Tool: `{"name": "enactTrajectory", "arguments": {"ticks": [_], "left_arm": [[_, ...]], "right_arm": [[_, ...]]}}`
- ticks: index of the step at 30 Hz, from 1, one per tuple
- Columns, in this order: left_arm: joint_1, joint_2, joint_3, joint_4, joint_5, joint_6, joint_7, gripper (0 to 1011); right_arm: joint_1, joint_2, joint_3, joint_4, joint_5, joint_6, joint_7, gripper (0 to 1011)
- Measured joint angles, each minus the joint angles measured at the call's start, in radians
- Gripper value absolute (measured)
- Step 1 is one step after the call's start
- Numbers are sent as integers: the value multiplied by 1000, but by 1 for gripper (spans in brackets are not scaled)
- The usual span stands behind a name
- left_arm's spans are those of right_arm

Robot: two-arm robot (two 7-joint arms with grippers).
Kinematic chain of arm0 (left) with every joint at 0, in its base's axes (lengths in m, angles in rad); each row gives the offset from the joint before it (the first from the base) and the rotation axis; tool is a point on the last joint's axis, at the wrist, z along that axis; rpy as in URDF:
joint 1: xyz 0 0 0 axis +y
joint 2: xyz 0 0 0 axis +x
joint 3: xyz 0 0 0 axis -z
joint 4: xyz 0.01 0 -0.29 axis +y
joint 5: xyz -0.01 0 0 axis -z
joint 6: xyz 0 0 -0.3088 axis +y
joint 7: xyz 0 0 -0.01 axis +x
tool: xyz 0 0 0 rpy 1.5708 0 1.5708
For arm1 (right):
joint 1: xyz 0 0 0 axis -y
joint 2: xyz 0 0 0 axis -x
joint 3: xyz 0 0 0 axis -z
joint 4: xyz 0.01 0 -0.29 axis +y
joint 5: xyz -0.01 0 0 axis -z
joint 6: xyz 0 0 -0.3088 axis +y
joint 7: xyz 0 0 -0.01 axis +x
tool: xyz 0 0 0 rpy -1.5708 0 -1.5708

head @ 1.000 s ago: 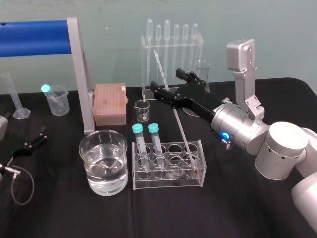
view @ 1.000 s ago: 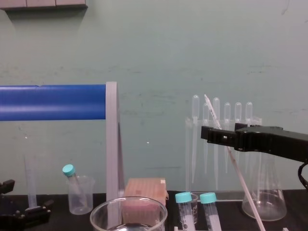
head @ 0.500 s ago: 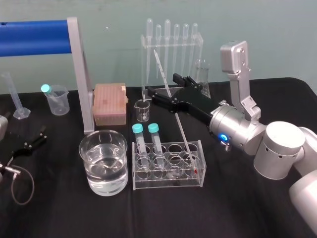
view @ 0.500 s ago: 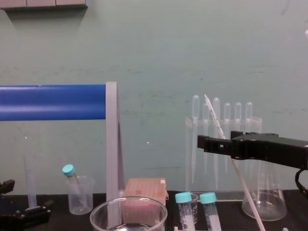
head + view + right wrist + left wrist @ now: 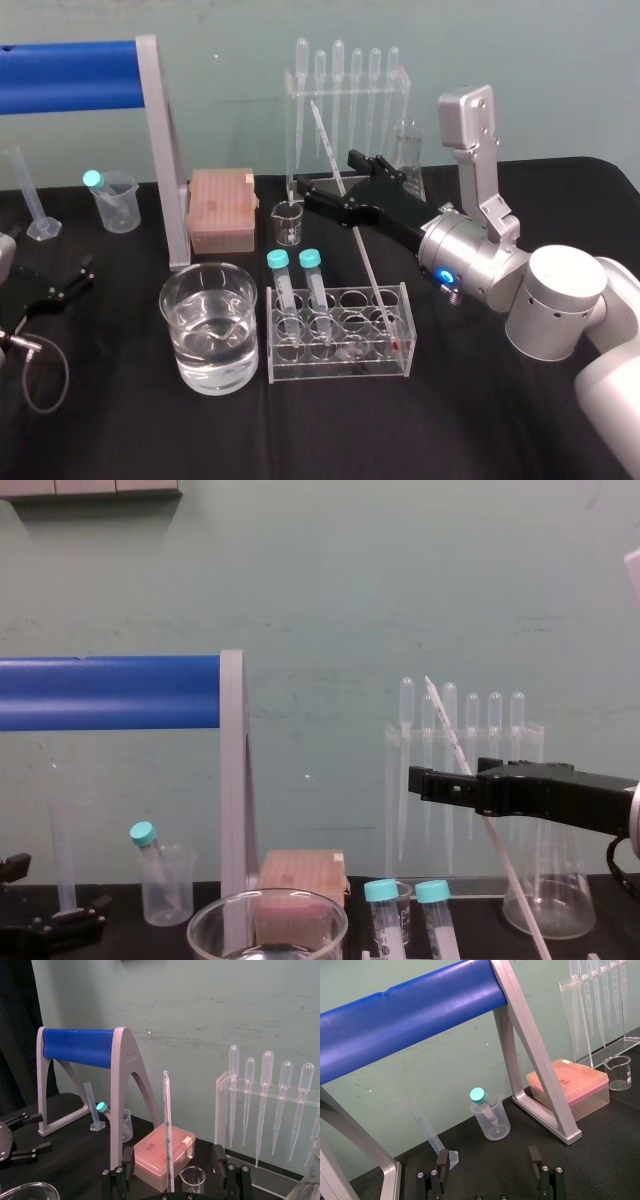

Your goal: Hold the thermometer with one hand and immerse one end into the beaker, then reinsert it into the test tube rack.

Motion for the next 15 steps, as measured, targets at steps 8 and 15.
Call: {"name": "enactTrajectory", "arguments": {"ticks": [8,15], "left_arm": [[0,0,0,0,0,0,0,1008],[0,0,0,0,0,0,0,1008]], "right_arm": [[6,-6,2,9,-2,10,1,1003],[6,-6,2,9,-1,10,1,1003]]}}
